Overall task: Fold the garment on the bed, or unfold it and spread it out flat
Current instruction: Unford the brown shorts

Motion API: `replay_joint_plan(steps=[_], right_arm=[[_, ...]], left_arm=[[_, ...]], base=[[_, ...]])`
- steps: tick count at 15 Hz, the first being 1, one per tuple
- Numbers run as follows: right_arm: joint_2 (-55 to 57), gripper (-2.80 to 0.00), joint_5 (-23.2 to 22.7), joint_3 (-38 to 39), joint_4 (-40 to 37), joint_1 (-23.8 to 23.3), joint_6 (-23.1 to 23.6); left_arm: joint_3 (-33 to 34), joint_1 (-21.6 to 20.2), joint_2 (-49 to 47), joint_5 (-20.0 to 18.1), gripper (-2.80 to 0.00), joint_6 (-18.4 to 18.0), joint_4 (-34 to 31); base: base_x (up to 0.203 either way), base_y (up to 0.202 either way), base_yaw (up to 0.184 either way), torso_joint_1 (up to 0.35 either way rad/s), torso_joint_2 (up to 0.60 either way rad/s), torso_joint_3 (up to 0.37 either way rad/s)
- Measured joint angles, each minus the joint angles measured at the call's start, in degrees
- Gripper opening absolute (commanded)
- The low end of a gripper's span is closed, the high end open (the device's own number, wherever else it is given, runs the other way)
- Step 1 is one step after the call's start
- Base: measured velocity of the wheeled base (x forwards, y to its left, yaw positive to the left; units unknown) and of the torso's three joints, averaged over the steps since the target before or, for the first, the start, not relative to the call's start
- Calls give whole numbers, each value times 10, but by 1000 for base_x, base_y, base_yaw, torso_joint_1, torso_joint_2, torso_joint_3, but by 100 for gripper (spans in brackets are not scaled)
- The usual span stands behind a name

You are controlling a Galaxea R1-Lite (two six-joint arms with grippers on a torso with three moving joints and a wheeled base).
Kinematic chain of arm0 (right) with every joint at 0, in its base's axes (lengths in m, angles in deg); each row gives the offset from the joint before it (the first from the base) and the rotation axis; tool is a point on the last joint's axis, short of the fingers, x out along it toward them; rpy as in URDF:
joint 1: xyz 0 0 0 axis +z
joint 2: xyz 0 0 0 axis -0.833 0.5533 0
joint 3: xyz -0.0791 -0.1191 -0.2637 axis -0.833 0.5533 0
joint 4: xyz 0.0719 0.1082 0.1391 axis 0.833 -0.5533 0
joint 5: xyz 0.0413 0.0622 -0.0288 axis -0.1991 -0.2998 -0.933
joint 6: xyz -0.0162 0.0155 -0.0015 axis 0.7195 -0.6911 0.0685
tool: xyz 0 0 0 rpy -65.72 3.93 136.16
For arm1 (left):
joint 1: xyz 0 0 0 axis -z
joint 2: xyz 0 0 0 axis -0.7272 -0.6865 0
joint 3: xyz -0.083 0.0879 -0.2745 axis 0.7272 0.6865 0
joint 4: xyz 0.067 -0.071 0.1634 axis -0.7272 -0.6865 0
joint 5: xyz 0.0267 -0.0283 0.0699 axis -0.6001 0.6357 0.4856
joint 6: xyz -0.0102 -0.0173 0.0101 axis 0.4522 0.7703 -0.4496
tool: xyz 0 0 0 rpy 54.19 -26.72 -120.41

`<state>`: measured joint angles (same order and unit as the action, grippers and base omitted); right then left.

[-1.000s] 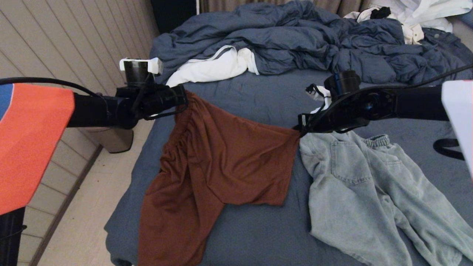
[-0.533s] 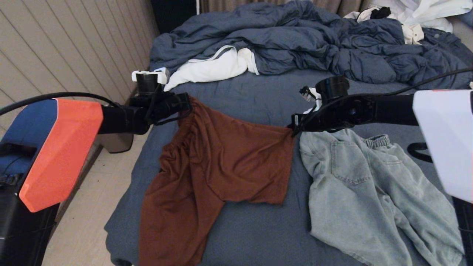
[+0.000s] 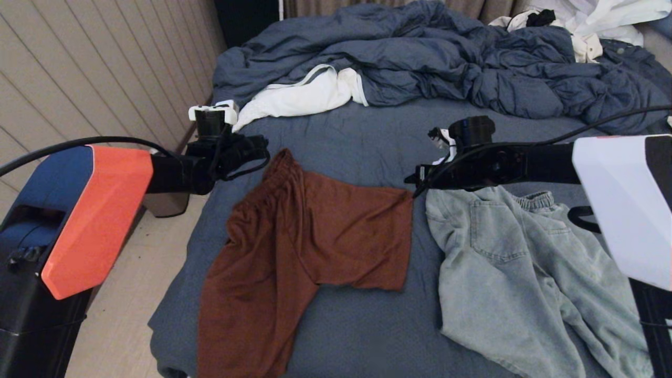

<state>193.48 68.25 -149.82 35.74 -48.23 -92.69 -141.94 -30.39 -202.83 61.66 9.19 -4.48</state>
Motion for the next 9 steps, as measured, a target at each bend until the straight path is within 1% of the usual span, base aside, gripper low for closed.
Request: replay_joint_plan(steps=[2,4,5,6,7,9], right_arm=[[-2,0,0,2,0,-7,-4],[-12,0,0,7,-1,-10,-11],[-22,-214,0,13,-2,-10,-18],[-34,-280,0,19,-3,-10,-26],[-51,-280,0,32,-4,-9,-33],[-91,-280,0,75,-5,-2,-36]], left_arm=[[0,4,1,2,0,0,10],[1,5,9,17,0,0,11],[4,6,18,29,0,1,11],[12,6,31,37,-280,4,10],[33,6,49,43,-280,9,9],[112,6,92,43,-280,15,7]], base=[[0,0,0,0,0,0],[0,0,0,0,0,0],[0,0,0,0,0,0],[0,0,0,0,0,0],[0,0,0,0,0,0],[0,0,0,0,0,0]])
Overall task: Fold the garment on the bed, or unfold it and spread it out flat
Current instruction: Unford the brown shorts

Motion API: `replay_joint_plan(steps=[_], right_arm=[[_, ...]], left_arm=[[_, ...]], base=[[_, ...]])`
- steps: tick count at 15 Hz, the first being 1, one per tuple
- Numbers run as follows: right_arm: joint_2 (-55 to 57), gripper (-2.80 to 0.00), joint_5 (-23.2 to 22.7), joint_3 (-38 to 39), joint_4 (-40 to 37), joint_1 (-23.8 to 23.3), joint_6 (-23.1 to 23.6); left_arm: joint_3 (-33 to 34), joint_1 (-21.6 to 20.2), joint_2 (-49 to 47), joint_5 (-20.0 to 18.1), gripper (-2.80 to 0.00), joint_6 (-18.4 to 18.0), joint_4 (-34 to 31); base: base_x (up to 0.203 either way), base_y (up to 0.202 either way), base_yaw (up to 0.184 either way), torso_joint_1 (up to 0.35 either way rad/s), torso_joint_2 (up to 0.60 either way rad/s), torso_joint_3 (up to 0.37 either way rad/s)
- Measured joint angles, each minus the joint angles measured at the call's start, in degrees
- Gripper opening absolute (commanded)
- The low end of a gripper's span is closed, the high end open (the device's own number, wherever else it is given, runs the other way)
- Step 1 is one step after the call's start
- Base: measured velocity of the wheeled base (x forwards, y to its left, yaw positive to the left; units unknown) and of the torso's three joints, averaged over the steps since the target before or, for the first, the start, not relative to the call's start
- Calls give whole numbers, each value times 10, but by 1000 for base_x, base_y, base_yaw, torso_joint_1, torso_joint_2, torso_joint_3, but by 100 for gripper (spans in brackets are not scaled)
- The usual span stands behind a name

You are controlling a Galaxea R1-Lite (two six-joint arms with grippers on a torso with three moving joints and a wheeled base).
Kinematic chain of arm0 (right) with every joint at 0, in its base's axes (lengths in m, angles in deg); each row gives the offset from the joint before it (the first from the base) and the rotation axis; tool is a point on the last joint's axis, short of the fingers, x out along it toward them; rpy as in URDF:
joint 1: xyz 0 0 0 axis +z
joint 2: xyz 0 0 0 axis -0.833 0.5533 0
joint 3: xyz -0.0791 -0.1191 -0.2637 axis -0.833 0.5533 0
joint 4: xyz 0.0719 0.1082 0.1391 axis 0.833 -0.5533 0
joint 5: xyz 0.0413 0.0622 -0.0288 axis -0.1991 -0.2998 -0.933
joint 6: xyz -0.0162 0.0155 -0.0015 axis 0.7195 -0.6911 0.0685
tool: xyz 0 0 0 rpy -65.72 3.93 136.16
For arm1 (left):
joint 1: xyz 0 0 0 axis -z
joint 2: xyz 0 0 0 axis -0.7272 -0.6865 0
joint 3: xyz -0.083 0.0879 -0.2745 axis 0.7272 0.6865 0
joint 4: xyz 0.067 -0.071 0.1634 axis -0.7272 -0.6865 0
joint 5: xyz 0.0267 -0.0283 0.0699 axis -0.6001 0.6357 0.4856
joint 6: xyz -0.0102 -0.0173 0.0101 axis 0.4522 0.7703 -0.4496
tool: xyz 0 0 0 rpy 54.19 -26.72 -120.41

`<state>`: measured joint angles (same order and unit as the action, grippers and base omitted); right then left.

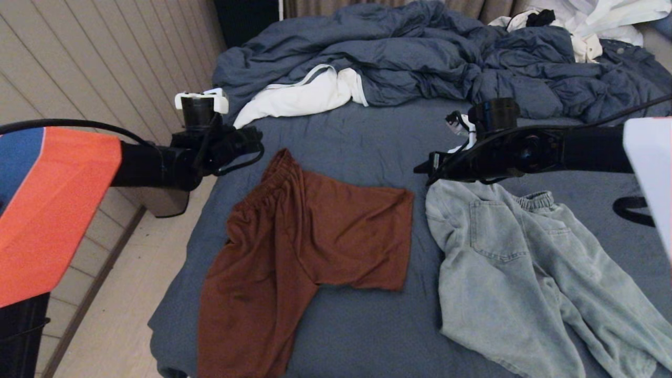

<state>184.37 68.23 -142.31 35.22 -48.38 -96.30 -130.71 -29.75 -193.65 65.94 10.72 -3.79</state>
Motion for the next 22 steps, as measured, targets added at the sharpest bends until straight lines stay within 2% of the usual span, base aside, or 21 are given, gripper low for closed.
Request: replay_joint_plan(steps=[3,6,10,12,15,16,19,22], right_arm=[[-67,-280,-2,99,-2,27,3],[-113,-280,-4,189,-3,91,0],[-121,-280,-3,211,2,149,-1],[-113,-280,-3,202,2,156,-1],[-104,-280,-1,184,2,153,4],[-104,-280,0,177,1,151,5],[-103,-280,0,162,0,136,6],[-103,-280,-1,157,0,129,7]], left_arm=[[180,0,92,-17,-280,4,4],[391,1,188,-36,-280,9,27],[618,4,263,-47,-280,15,129],[683,25,278,-58,-280,13,171],[717,83,283,-89,-280,12,186],[724,103,282,-99,0,12,186],[733,167,267,-112,0,7,186],[742,223,236,-108,0,-22,179]], base=[[0,0,0,0,0,0],[0,0,0,0,0,0],[0,0,0,0,0,0],[0,0,0,0,0,0],[0,0,0,0,0,0],[0,0,0,0,0,0],[0,0,0,0,0,0],[0,0,0,0,0,0]])
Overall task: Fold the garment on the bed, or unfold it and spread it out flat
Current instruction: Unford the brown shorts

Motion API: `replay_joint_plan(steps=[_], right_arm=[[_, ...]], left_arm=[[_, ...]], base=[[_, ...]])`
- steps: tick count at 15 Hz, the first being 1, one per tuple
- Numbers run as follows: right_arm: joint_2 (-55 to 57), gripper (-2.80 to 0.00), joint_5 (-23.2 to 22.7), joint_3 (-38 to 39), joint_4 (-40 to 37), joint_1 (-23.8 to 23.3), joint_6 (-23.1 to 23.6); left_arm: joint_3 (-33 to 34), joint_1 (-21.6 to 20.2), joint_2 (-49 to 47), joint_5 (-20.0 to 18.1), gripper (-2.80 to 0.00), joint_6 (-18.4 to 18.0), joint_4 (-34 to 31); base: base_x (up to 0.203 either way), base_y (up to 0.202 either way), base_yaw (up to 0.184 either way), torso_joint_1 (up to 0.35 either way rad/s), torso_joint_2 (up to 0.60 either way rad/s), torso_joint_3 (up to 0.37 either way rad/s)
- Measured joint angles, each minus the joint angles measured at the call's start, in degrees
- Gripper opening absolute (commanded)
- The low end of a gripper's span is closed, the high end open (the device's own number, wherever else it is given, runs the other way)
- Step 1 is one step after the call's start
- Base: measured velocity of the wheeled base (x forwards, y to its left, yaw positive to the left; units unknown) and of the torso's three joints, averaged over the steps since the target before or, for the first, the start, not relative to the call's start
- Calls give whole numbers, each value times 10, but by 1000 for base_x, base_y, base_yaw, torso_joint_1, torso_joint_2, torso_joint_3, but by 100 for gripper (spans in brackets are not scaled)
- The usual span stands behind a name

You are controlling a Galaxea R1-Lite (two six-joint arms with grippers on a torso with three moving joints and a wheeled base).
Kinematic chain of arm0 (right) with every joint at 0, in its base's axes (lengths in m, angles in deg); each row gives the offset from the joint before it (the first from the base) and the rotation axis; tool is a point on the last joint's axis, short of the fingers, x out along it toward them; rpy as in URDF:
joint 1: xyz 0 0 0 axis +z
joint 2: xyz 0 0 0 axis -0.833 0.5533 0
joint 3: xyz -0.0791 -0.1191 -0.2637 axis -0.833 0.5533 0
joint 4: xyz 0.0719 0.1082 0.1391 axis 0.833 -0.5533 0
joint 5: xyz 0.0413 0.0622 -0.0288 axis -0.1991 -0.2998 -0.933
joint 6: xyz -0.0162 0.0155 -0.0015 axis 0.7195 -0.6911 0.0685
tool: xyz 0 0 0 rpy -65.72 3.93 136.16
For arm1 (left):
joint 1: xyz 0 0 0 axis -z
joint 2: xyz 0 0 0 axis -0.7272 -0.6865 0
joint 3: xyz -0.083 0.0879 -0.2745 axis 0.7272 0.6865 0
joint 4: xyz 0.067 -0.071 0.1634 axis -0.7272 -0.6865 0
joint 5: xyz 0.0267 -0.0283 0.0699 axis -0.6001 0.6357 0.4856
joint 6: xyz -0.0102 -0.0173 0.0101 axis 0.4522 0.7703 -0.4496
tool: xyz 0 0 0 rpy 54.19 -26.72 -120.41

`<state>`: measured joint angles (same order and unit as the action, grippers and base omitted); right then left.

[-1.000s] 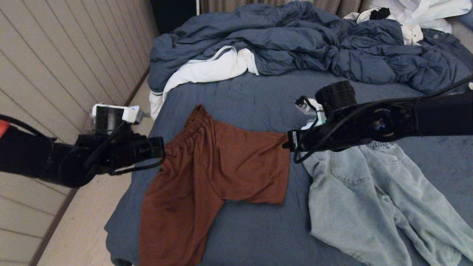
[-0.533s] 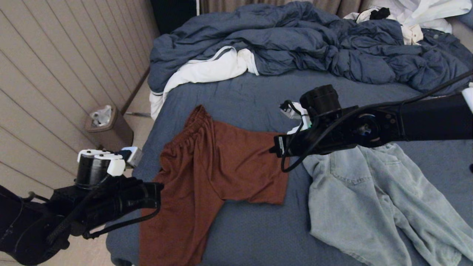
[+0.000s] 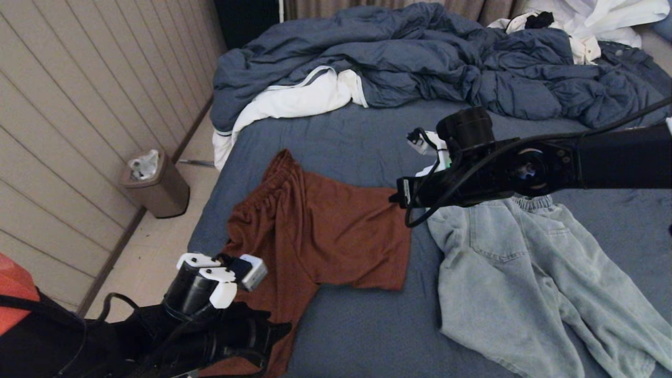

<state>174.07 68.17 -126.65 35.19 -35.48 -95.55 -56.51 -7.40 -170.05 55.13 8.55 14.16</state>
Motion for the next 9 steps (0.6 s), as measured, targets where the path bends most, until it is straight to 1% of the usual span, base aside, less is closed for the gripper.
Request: replay_joint_plan(steps=[1,4,5,7,9], right_arm=[[1,-280,-1,-1,1,-2,0],[6,-280,-2,-3,1,-4,1],[7,-280,-2,-3,2,-5,0],[9,-280,-4,-6,2,-12,0],[11,-280,-5,-7,2,-17,-1]], left_arm=[[1,12,-15,8,0,-13,0],[-9,43,-72,59,0,-61,13],[-16,54,-88,68,0,-70,15],[-35,61,-120,81,0,-72,18],[-57,51,-145,98,0,-72,21]], base=[[0,0,0,0,0,0],[0,0,0,0,0,0],[0,0,0,0,0,0],[0,0,0,0,0,0],[0,0,0,0,0,0]])
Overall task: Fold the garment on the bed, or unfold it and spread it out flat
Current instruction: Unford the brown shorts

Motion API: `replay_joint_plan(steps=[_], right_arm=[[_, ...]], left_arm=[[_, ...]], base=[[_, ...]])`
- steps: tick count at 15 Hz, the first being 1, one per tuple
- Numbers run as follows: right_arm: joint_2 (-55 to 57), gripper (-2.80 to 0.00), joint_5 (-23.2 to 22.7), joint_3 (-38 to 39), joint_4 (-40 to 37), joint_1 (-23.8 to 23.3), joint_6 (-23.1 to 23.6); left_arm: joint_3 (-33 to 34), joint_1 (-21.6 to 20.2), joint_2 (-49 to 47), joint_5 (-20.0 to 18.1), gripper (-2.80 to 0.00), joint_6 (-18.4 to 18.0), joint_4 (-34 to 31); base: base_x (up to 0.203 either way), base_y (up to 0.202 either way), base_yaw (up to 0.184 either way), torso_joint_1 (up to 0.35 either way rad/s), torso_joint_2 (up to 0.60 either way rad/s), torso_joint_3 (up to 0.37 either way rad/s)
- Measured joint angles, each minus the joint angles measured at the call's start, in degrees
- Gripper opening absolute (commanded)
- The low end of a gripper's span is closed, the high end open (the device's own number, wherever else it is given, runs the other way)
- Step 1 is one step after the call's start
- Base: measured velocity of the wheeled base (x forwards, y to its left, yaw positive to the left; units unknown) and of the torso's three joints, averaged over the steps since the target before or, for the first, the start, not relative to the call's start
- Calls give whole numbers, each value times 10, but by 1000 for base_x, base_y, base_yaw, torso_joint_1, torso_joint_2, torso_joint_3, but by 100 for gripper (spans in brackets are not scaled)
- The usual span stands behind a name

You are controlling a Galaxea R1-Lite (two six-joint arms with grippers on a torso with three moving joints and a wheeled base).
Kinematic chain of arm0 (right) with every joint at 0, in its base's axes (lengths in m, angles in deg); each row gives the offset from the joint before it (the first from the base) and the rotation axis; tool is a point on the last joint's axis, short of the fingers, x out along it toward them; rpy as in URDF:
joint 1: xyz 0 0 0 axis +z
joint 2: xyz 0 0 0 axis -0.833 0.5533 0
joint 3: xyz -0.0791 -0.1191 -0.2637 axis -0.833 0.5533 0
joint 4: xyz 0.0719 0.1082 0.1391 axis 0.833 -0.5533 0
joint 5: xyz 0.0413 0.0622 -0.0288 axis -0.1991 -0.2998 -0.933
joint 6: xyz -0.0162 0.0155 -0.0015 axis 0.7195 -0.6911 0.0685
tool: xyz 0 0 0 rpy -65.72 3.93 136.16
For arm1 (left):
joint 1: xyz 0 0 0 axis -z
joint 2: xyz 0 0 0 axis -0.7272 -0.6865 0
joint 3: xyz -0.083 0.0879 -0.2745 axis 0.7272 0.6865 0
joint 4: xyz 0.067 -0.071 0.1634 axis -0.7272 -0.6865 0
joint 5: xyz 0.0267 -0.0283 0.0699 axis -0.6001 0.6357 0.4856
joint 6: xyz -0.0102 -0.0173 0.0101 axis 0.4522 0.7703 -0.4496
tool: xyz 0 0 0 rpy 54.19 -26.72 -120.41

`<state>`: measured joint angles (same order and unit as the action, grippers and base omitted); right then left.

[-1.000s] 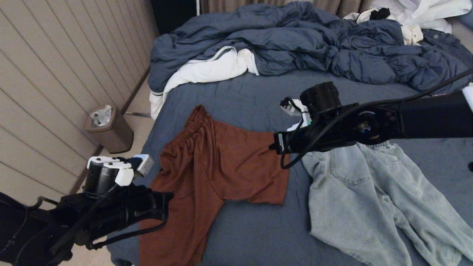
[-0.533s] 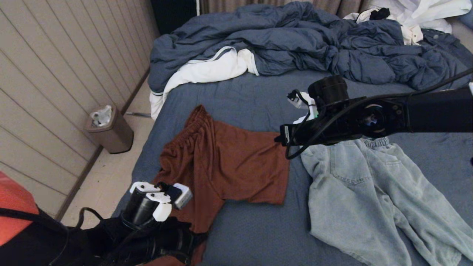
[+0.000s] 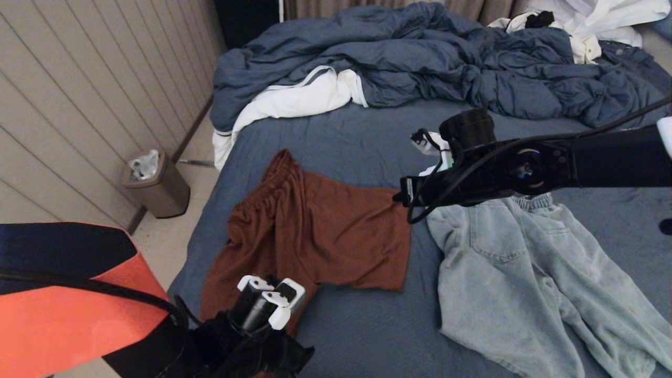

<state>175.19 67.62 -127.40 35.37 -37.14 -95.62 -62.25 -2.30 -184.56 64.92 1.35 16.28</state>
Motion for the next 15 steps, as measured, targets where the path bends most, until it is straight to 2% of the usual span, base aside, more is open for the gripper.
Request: replay_joint_plan(steps=[2,7,11,12,15], right_arm=[[0,-280,-13,-1,1,-6,0],[-2,-280,-19,-1,0,-9,0],[-3,-280,-19,-1,0,-12,0],[-4,-280,-19,-1,0,-12,0],[-5,-280,-20,-2,0,-13,0]], left_arm=[[-15,-21,-15,20,0,-4,20],[-20,-73,-48,42,0,-49,96],[-29,-86,-64,45,0,-55,107],[-32,-86,-68,45,-280,-54,107],[-39,-87,-71,49,-280,-54,109]], base=[[0,0,0,0,0,0],[0,0,0,0,0,0],[0,0,0,0,0,0],[0,0,0,0,0,0],[0,0,0,0,0,0]])
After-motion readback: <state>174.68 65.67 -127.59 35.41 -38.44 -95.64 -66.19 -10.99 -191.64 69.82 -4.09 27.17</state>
